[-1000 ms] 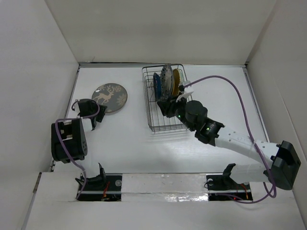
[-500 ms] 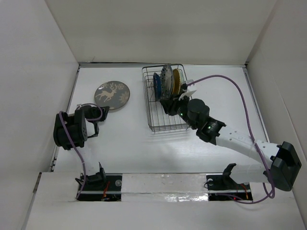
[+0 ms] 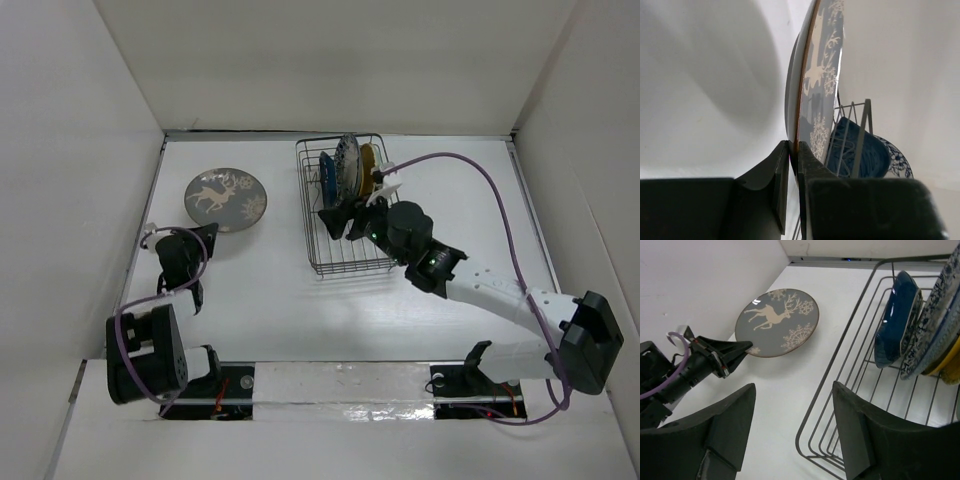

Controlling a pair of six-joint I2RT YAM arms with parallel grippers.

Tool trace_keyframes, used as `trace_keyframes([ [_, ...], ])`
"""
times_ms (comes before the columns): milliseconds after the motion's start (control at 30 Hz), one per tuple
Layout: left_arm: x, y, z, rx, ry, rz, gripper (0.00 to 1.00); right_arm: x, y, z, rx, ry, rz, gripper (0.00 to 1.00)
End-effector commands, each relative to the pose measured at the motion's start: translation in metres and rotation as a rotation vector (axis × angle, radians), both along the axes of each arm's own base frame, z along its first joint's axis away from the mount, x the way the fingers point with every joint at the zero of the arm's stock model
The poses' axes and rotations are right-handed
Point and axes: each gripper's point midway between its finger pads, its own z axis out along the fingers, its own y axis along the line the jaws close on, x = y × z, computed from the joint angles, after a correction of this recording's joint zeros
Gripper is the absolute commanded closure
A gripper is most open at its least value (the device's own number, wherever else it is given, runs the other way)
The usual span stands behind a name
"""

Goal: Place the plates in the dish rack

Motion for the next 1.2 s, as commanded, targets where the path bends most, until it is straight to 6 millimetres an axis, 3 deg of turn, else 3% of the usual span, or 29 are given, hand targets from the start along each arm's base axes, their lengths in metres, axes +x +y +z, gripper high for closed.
trace_keyframes([
  [0,-0.003,0.004,0.079,0.065,-0.255,0.004,1.00,-0.002,0.019,0.036,0.062,-0.045,0.083,0.29],
  [167,-0.023,-0.002,0.108,0.109,-0.318,-0.039,1.00,0.010,0.038,0.037,0.059,-0.026,0.118,0.18],
  [200,-0.027,-0.008,0.114,0.114,-0.330,-0.073,1.00,0.015,0.047,0.025,0.038,-0.002,0.124,0.17],
  [233,-0.034,-0.013,0.125,0.132,-0.354,-0.095,1.00,0.023,0.049,0.035,0.044,-0.005,0.120,0.15],
  [300,-0.041,-0.022,0.140,0.153,-0.381,-0.142,1.00,0.035,0.056,0.035,0.042,0.010,0.134,0.12],
  [333,-0.048,-0.027,0.151,0.164,-0.409,-0.162,1.00,0.042,0.067,0.031,0.030,0.031,0.147,0.11],
  [400,-0.056,-0.037,0.167,0.187,-0.440,-0.217,1.00,0.058,0.068,0.029,0.032,0.053,0.137,0.10],
  [433,-0.062,-0.041,0.173,0.191,-0.452,-0.235,1.00,0.062,0.075,0.012,0.005,0.088,0.144,0.09],
  [500,-0.071,-0.051,0.186,0.189,-0.487,-0.287,1.00,0.072,0.079,0.017,0.018,0.092,0.162,0.07],
  [600,-0.084,-0.064,0.205,0.199,-0.532,-0.351,1.00,0.076,0.091,0.006,0.007,0.120,0.193,0.05],
  [700,-0.092,-0.075,0.217,0.179,-0.564,-0.418,1.00,0.083,0.086,-0.009,0.004,0.155,0.183,0.04],
  [833,-0.098,-0.088,0.219,0.142,-0.601,-0.508,1.00,0.072,0.096,0.003,0.084,0.116,0.308,0.04],
  [900,-0.102,-0.095,0.216,0.128,-0.604,-0.561,1.00,0.066,0.101,0.000,0.107,0.129,0.376,0.07],
  [1033,-0.103,-0.104,0.212,0.113,-0.600,-0.643,1.00,0.055,0.109,0.002,0.188,0.119,0.504,0.26],
  [1067,-0.103,-0.104,0.211,0.121,-0.596,-0.647,1.00,0.052,0.110,0.003,0.203,0.116,0.520,0.47],
  [1167,-0.097,-0.100,0.203,0.139,-0.547,-0.632,1.00,0.049,0.106,0.006,0.247,0.114,0.530,0.90],
])
